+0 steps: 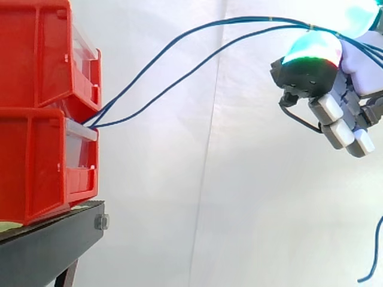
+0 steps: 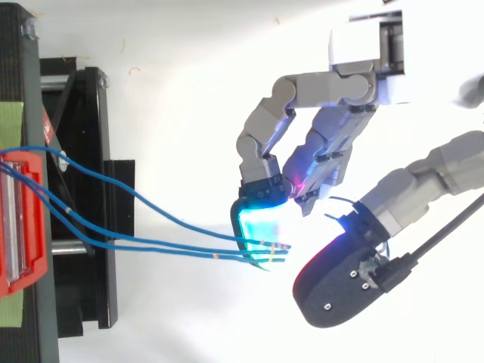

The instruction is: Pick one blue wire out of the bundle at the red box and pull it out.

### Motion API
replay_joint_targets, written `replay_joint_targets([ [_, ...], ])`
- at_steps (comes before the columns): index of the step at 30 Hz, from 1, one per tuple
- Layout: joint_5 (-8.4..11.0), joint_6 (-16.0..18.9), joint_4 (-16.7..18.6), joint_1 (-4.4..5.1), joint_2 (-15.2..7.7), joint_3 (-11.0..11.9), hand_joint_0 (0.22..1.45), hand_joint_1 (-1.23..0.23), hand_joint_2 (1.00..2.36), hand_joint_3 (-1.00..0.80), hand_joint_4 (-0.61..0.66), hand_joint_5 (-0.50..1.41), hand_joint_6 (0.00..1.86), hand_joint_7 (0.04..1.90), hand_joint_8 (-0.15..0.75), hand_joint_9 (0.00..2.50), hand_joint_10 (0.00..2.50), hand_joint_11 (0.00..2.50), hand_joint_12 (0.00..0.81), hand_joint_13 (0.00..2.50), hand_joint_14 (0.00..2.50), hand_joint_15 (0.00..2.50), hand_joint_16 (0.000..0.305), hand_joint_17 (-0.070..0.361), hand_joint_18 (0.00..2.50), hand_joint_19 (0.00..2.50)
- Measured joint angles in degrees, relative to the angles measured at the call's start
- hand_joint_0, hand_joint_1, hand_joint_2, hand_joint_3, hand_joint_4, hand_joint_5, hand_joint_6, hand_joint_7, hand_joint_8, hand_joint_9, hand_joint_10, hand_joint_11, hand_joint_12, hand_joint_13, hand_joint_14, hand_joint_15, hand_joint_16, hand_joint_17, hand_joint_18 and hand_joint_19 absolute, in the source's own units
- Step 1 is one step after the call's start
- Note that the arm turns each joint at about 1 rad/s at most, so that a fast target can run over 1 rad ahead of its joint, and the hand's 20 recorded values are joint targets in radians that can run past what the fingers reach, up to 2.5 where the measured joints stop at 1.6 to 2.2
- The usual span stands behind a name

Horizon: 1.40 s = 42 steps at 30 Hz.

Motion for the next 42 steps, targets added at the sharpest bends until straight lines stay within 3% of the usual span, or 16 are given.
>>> replay_joint_targets([
  [8,0.0,0.0,0.0,0.0,0.01,0.0,0.5,-0.58,1.0,-0.5,0.14,-0.21,0.92,0.93,0.346,0.93,0.01,0.44,0.468,0.88,0.01,0.32,0.063,0.141,0.88,0.46],
  [13,0.0,0.0,0.0,-0.04,0.0,0.01,0.61,-0.76,1.01,-0.35,0.13,-0.22,0.93,1.0,0.327,0.9,0.01,0.46,0.451,0.86,0.01,0.32,0.057,0.129,0.85,0.45],
  [21,0.0,0.0,0.0,-0.06,0.01,0.0,0.75,-0.83,1.02,-0.19,0.09,-0.23,0.96,1.1,0.326,0.87,0.01,0.5,0.448,0.88,0.01,0.31,0.056,0.125,0.9,0.43],
  [29,0.07,0.49,-1.01,-0.03,-0.03,-0.08,0.82,-0.81,1.02,-0.25,0.05,-0.23,0.95,0.9,0.278,0.87,0.01,0.47,0.432,0.89,0.01,0.32,0.054,0.121,0.88,0.45],
  [32,-0.02,1.12,-2.09,-0.06,-0.04,-0.13,0.83,-0.84,1.02,-0.3,-0.06,-0.23,0.95,0.88,0.229,0.82,0.01,0.41,0.417,0.86,0.01,0.29,0.053,0.119,0.87,0.41],
  [34,-0.06,1.54,-2.42,-0.12,-0.04,-0.11,0.87,-0.86,1.02,-0.23,-0.26,-0.21,0.96,0.95,0.18,0.77,0.0,0.32,0.4,0.83,0.01,0.29,0.05,0.113,0.82,0.44],
  [36,-0.07,1.73,-2.44,-0.28,-0.04,-0.1,0.89,-0.85,1.02,-0.18,-0.31,-0.2,0.95,0.98,0.179,0.76,0.0,0.28,0.395,0.82,0.01,0.3,0.049,0.11,0.78,0.49],
  [40,-0.08,1.71,-2.33,-0.77,-0.04,-0.1,0.9,-0.83,1.02,-0.12,-0.27,-0.19,0.92,0.94,0.175,0.73,0.0,0.23,0.385,0.79,0.01,0.3,0.048,0.109,0.74,0.5],
  [42,-0.08,1.69,-2.31,-1.01,-0.04,-0.09,0.83,-0.88,1.02,-0.12,-0.2,-0.2,0.92,0.92,0.176,0.69,0.01,0.24,0.388,0.79,0.01,0.28,0.048,0.109,0.78,0.39],
])
